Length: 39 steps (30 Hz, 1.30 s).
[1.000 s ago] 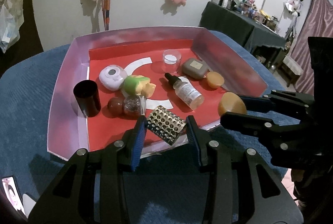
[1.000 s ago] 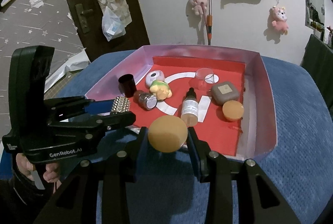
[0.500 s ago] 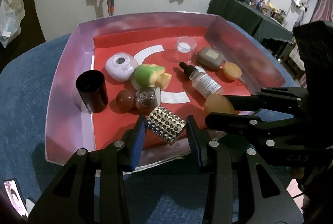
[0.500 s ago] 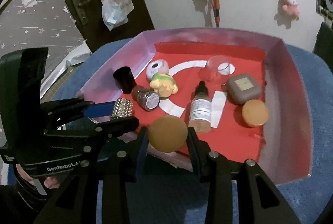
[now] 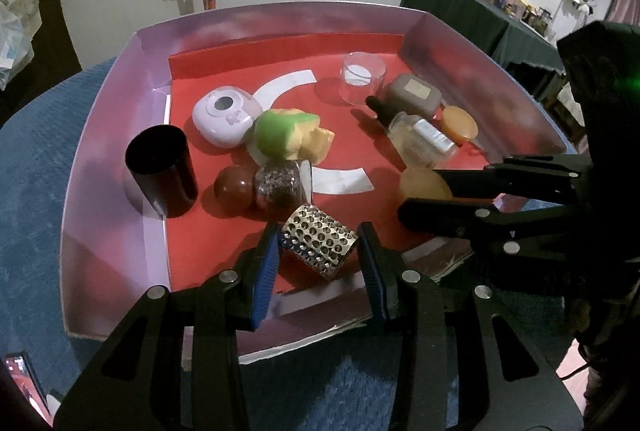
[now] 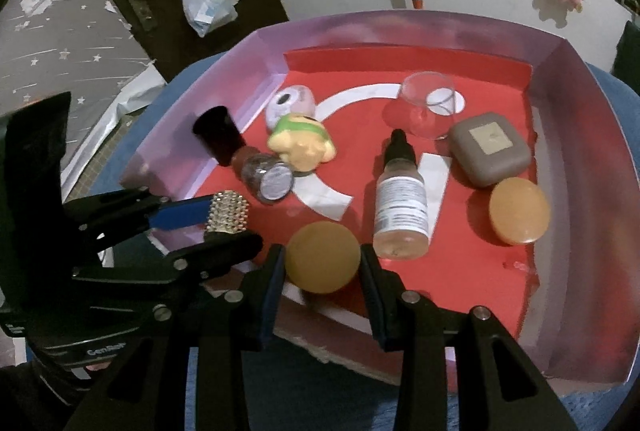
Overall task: Organize rigid objects
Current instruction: 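Carry the sponge and metal cylinder into the red box with both grippers, then lower the sponge and cylinder onto the box floor and open both grippers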
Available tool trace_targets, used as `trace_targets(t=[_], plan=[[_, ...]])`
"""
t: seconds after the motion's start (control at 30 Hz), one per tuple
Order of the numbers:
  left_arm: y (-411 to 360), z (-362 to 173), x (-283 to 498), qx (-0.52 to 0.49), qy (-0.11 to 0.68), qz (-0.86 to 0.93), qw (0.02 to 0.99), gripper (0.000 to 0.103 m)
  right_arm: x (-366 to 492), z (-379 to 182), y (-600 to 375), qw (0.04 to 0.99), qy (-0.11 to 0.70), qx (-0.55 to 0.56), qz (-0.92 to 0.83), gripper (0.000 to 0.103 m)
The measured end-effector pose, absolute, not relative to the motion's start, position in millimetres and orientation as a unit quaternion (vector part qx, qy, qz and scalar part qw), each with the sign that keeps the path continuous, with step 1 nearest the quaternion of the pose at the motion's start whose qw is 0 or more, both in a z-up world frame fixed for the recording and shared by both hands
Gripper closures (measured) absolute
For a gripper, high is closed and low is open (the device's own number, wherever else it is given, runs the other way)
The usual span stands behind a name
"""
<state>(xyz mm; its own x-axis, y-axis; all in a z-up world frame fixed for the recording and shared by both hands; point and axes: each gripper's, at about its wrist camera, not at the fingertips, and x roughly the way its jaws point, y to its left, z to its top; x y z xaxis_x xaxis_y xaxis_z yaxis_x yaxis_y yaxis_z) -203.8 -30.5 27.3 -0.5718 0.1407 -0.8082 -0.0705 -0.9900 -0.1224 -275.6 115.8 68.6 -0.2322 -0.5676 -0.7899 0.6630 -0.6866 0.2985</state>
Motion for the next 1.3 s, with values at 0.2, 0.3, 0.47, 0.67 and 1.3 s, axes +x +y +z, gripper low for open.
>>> trace_targets(t=[0.2,0.3,0.47,0.67,1.3], plan=[[-30.0,26.5,-207.6,-0.457,-0.047,0.886,0.066,0.066,-284.9,68.7,127.3,0.367,0.05,0.471,-0.8,0.063],[-30.3,22.0,-212.0,-0.46,-0.052,0.884,0.066,0.066,-289.9,68.9,133.0,0.351,0.053,0.464,-0.811,0.063],[-32.3,20.7,-217.6,-0.457,-0.059,0.886,0.058,0.066,-292.6,71.3,138.4,0.325,0.068,0.45,-0.829,0.063],[-34.3,17.8,-225.2,-0.453,-0.06,0.888,0.043,0.066,-292.0,71.5,137.3,0.316,0.08,0.443,-0.835,0.063],[-18.2,15.4,-224.6,-0.45,-0.012,0.893,0.009,0.066,-288.3,68.3,130.7,0.303,0.103,0.438,-0.84,0.063]])
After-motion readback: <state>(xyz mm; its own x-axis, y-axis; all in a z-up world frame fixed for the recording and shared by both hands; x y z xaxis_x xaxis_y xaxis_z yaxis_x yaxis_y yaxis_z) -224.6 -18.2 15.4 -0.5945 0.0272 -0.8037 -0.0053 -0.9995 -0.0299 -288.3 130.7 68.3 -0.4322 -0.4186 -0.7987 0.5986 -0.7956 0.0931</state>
